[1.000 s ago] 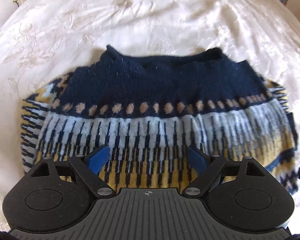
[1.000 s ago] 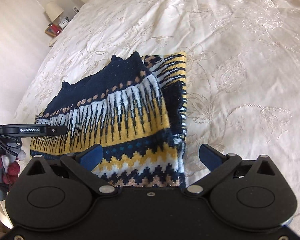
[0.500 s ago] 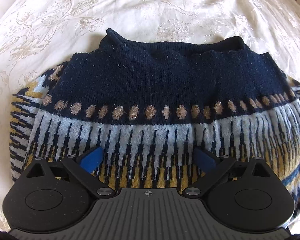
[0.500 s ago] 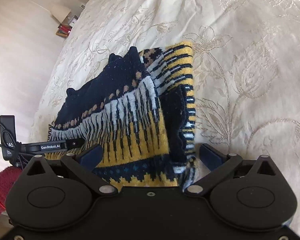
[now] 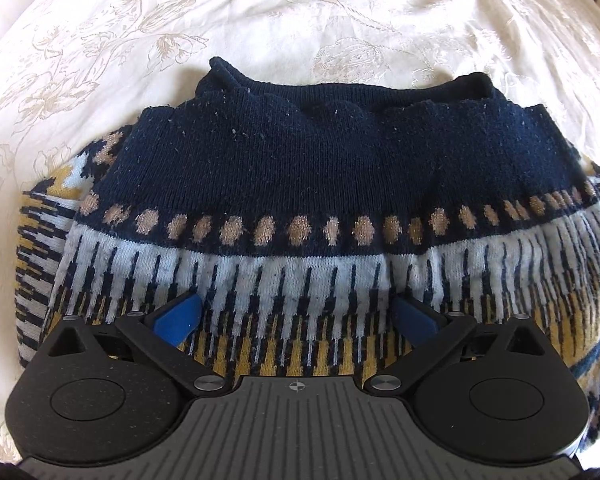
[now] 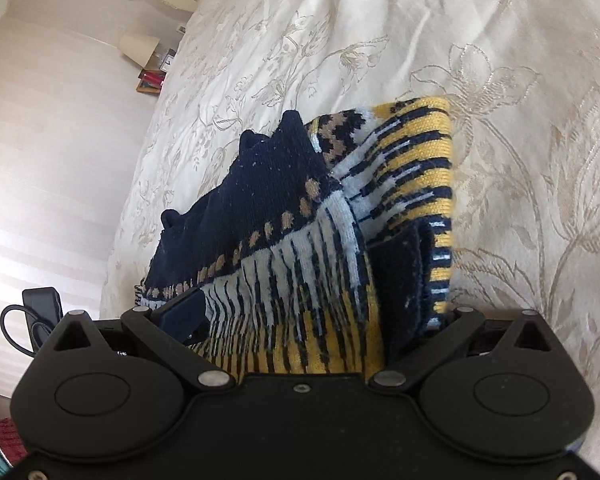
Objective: Fold small clothes
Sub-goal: 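Grasp the side of the folded sweater with the right gripper and lift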
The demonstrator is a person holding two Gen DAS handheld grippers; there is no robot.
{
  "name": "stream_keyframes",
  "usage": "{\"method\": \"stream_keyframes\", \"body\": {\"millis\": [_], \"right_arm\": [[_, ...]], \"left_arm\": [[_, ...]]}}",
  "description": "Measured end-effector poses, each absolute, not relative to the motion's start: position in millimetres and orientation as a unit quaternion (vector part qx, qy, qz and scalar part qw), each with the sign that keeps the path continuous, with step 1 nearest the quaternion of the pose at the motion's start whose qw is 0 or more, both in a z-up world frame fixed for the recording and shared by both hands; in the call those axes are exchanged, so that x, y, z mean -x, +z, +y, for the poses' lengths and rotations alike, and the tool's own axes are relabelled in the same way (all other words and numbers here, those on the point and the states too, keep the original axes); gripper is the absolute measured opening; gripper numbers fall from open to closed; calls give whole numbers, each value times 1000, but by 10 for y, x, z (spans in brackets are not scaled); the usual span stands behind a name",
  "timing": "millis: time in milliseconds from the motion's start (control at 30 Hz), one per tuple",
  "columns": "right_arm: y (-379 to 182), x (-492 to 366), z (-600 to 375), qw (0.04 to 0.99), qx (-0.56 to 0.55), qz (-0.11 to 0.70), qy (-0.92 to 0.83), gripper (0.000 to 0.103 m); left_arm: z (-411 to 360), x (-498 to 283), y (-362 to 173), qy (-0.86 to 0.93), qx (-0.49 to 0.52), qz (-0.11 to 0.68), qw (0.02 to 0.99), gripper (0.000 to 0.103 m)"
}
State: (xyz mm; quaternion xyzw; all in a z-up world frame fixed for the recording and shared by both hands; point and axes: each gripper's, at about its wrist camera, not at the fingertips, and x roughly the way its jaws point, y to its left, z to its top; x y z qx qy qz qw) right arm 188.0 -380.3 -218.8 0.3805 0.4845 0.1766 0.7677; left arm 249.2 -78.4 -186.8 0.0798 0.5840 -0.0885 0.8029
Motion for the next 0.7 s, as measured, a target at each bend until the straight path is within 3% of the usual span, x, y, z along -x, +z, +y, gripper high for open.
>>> {"method": "stream_keyframes", "body": {"millis": [133, 200, 233, 333, 467, 700], "right_arm": [[-2151, -1858, -3821, 766, -385, 485, 174, 103], [-2122, -1868, -3827, 765, -386, 486, 170, 95], [-2102, -1864, -3825, 766, -386, 487, 167, 92], [-2039, -1840, -3822, 771, -380, 488, 155, 76], [-1917, -1791, -3803, 783, -358, 494, 119, 35], [-1451, -1772, -3490, 809, -309, 492, 92, 32]], "left_arm": [[-708, -2486, -1801, -94, -64, 585, 803, 101], [-596, -2432, -1705, -98, -50, 579, 808, 87], [-541, -2395, -1653, -99, -45, 578, 809, 86], [-331, -2270, -1537, -91, -20, 571, 816, 86], [42, -2035, -1425, -73, 5, 563, 823, 86], [630, -1713, -1275, -56, 12, 556, 829, 86]]}}
